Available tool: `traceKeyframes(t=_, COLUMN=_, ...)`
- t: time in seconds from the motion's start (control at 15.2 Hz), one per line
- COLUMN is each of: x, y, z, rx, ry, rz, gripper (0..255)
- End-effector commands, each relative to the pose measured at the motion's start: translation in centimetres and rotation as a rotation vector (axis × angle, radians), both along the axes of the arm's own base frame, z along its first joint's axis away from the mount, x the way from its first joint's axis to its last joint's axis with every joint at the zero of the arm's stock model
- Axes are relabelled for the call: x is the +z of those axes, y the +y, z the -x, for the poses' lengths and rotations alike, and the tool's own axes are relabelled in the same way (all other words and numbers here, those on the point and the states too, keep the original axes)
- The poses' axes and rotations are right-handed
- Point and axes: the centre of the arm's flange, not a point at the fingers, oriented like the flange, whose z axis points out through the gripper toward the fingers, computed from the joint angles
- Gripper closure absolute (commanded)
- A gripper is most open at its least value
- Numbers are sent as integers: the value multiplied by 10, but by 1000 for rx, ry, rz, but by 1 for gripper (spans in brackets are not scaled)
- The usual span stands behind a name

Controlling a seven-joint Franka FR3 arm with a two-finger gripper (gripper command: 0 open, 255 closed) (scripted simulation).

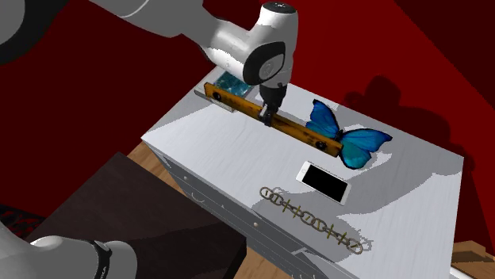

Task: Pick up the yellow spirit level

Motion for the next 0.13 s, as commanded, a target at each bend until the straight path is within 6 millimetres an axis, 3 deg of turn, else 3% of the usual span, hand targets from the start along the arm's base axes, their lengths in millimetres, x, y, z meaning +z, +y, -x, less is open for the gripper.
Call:
traceKeyframes(t=0.0, x=8, y=0, z=-2, rx=0, ry=0, rz=0, gripper=255)
traceKeyframes(t=0.07, x=8, y=0, z=-2, rx=0, ry=0, rz=0, gripper=255)
